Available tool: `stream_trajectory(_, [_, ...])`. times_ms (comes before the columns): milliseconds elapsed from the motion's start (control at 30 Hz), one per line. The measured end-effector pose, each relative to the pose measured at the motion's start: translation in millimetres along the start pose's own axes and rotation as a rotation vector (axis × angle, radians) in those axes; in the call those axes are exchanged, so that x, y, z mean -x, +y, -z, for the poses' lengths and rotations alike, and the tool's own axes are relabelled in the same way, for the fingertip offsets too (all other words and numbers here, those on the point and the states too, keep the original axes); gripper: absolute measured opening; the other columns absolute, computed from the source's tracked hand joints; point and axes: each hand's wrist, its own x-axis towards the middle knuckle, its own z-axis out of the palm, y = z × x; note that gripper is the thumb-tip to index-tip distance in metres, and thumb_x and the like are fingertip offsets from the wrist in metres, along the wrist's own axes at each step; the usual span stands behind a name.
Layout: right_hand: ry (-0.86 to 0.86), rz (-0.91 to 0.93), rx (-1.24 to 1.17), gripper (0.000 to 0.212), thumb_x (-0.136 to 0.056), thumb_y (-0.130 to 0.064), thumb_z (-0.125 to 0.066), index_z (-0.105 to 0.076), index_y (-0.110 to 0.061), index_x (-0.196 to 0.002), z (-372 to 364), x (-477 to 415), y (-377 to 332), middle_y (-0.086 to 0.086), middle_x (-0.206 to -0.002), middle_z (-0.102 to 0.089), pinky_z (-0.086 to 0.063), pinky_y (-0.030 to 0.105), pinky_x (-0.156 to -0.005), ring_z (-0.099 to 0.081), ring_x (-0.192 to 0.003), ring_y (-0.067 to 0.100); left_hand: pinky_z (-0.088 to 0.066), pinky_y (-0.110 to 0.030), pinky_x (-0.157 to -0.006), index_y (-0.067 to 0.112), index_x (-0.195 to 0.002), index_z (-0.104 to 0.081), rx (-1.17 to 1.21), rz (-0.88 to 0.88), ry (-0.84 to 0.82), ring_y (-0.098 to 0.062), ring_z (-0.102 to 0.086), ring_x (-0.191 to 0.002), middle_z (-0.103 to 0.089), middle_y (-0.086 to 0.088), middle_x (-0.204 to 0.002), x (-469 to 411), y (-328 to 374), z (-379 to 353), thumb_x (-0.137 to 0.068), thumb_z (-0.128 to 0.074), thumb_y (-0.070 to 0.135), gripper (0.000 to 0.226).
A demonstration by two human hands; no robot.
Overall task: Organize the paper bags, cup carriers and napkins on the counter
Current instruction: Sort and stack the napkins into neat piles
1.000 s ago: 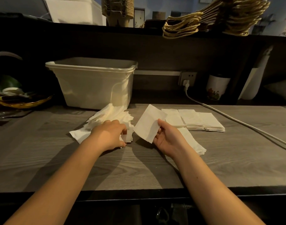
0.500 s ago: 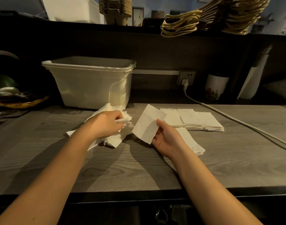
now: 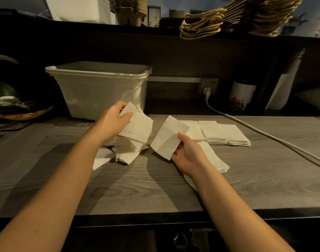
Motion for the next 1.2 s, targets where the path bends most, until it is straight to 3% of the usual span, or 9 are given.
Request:
stream_trajectory(100, [0.015,-0.006,-0.006,0.042,-0.1,-0.02,-0.044,-0.035,-0.013,-0.14,0.7,-1.1,0.0,0.012,-0.126,-0.056,-0.047,0.043,-0.08,-0.055,-0.106,0.028,-0.038,-0.021,-0.058,0.025,-0.112,-0.047,0.144,-0.029,-0.062,-0.004,-0.05,-0.078,-0.053,0.009,-0.091,-1.7,4.2,1.7,-0.097,-0.045,0.023,0.015])
stream_trajectory(267, [-0.003,-0.025,-0.018,0.034,-0.1,-0.018,-0.042,-0.039,-0.011,-0.133,0.4,0.4,0.8,0.014,-0.121,-0.056,-0.046,0.045,-0.08,-0.057,-0.098,0.028,-0.048,-0.023,-0.059,0.042,-0.114,-0.051,0.479,0.06,-0.286,-0.013,-0.058,-0.079,-0.056,-0.001,-0.099,1.8,8.3,-2.7,-0.097,-0.045,0.022,0.027])
stream_trajectory(400, [-0.024,-0.032,-0.007,0.022,-0.1,-0.015,-0.041,-0.045,-0.007,-0.12,0.4,0.1,2.2,0.016,-0.122,-0.057,-0.047,0.046,-0.079,-0.058,-0.102,0.03,-0.053,-0.027,-0.066,0.036,-0.111,-0.062,0.829,0.132,-0.456,-0.017,-0.061,-0.087,-0.064,-0.001,-0.104,5.9,9.3,-2.9,-0.088,-0.052,0.031,0.025])
stream_trajectory(533, [-0.051,-0.065,0.063,0.025,-0.1,-0.015,-0.042,-0.053,-0.004,-0.119,-0.1,-1.4,4.8,0.016,-0.119,-0.063,-0.051,0.046,-0.084,-0.061,-0.107,0.031,-0.058,-0.032,-0.073,0.033,-0.106,-0.065,0.765,0.035,-0.639,-0.015,-0.068,-0.089,-0.071,0.005,-0.097,5.1,12.8,-4.7,-0.066,-0.069,0.049,0.043])
stream_trajectory(633, [-0.131,-0.099,0.106,0.024,-0.098,-0.02,-0.047,-0.06,-0.006,-0.111,0.1,-1.0,5.1,0.013,-0.102,-0.07,-0.055,0.04,-0.08,-0.067,-0.091,0.027,-0.056,-0.032,-0.077,0.042,-0.111,-0.06,0.667,-0.048,-0.795,-0.016,-0.066,-0.097,-0.067,0.009,-0.103,2.0,14.7,-7.1,-0.053,-0.083,0.052,0.064])
stream_trajectory(733, [-0.198,-0.114,0.264,0.016,-0.093,-0.021,-0.055,-0.063,-0.008,-0.097,-1.1,2.4,6.0,0.01,-0.082,-0.07,-0.054,0.034,-0.065,-0.066,-0.073,0.022,-0.056,-0.03,-0.08,0.047,-0.119,-0.047,0.285,-0.096,-0.683,-0.013,-0.062,-0.096,-0.056,0.008,-0.11,-0.9,16.0,-15.5,-0.077,-0.073,0.033,0.051])
stream_trajectory(833, [-0.192,-0.111,0.268,0.016,-0.096,-0.018,-0.049,-0.062,-0.01,-0.101,-0.9,3.4,7.6,0.011,-0.085,-0.07,-0.056,0.032,-0.061,-0.067,-0.073,0.021,-0.05,-0.02,-0.078,0.04,-0.13,-0.037,-0.002,-0.159,-0.579,-0.005,-0.053,-0.101,-0.051,0.017,-0.112,-3.7,12.7,-21.8,-0.079,-0.071,0.03,0.062])
stream_trajectory(1067, [-0.228,-0.094,0.121,0.044,-0.097,-0.05,-0.032,-0.062,-0.018,-0.108,-1.0,1.5,2.9,0.008,-0.087,-0.073,-0.054,0.036,-0.074,-0.068,-0.082,0.023,-0.038,-0.016,-0.078,0.037,-0.136,-0.038,0.036,-0.167,-0.35,-0.007,-0.042,-0.119,-0.046,0.008,-0.133,-7.5,7.1,-27.1,-0.076,-0.075,0.022,0.072])
stream_trajectory(1200, [-0.213,-0.053,0.106,0.035,-0.098,-0.03,-0.045,-0.053,-0.012,-0.126,0.1,-1.2,6.1,0.013,-0.111,-0.067,-0.054,0.038,-0.081,-0.065,-0.097,0.025,-0.045,-0.014,-0.067,0.036,-0.136,-0.037,0.175,-0.108,-0.217,-0.003,-0.049,-0.095,-0.049,0.007,-0.117,-2.5,5.1,-36.2,-0.079,-0.072,0.022,0.068])
